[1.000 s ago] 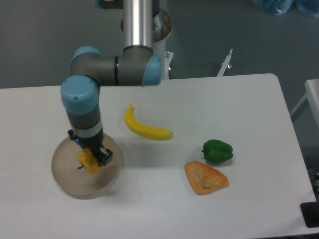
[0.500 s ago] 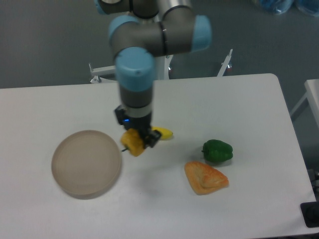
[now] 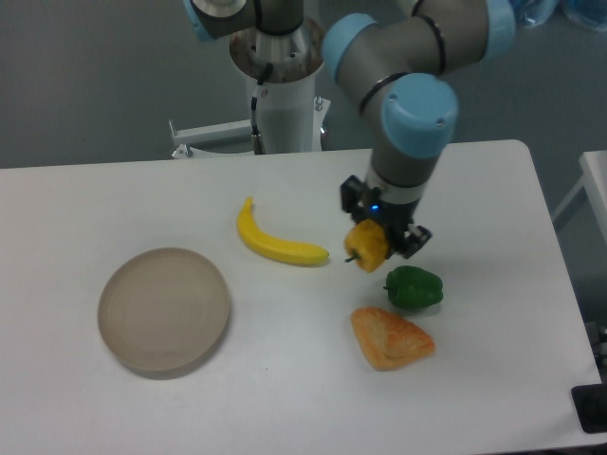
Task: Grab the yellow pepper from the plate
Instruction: 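Lift the yellow pepper off the plate and carry it toward the green pepper, then hold the yellow pepper raised above the green pepper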
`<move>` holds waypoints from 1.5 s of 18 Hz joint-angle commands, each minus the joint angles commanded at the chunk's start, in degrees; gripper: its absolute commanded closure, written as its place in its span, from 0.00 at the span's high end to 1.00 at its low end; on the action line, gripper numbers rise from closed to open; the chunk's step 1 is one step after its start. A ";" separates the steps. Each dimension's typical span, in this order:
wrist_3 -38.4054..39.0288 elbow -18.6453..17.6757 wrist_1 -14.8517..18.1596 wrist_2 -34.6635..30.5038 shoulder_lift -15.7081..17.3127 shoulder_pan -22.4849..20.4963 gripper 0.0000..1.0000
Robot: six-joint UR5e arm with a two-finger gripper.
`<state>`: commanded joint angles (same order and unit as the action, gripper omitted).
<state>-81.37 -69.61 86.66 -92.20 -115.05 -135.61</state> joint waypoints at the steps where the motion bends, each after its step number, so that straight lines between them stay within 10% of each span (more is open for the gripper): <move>1: -0.71 0.00 0.00 0.00 -0.09 -0.53 0.12; 27: -9.25 5.36 -0.09 0.79 -4.22 -2.56 0.12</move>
<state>-90.62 -64.25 86.57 -91.41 -119.26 -138.17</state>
